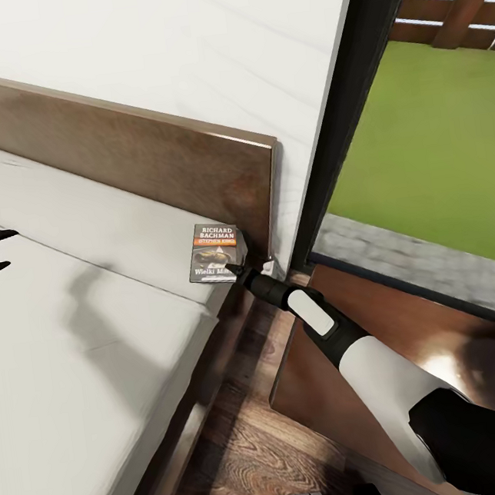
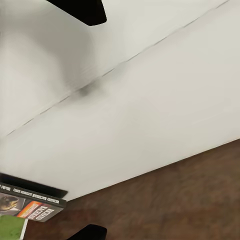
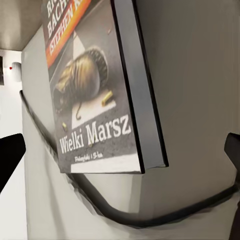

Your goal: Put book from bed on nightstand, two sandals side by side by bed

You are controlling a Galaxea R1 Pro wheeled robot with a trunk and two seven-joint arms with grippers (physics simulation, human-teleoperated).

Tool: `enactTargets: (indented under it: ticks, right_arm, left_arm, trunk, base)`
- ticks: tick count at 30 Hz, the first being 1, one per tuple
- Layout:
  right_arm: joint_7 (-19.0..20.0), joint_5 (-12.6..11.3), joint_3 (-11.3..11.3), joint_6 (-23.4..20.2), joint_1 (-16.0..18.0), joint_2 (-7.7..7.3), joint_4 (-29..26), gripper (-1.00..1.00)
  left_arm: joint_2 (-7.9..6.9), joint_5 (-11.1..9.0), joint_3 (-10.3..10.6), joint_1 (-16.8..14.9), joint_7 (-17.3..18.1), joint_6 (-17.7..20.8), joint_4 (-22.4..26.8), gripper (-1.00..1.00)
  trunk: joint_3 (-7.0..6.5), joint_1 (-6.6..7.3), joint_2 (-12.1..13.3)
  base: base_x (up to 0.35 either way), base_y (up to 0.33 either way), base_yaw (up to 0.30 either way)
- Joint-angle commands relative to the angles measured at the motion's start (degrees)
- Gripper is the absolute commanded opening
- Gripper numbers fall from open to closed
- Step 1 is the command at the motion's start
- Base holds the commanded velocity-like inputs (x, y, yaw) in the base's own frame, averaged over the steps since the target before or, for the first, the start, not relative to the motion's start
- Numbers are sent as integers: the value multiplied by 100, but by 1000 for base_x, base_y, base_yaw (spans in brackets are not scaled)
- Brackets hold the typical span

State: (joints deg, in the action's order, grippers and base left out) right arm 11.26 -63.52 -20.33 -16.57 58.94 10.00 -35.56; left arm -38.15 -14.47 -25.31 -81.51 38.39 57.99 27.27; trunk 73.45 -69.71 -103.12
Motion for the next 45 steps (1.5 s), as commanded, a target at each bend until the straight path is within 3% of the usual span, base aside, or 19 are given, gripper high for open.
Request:
enactTargets:
  ticks: [1,45]
  right_arm:
    - [8,-30,-5,-9,4,0,2,100]
    - [8,-28,-3,5,4,0,2,100]
  left_arm:
    - [1,41,-26,-5,37,21,-2,100]
    - [4,41,-18,-5,37,19,-11,100]
  trunk:
    - [3,0,-1]
    - [3,0,-1]
  base:
    - [0,0,0]
    - [0,0,0]
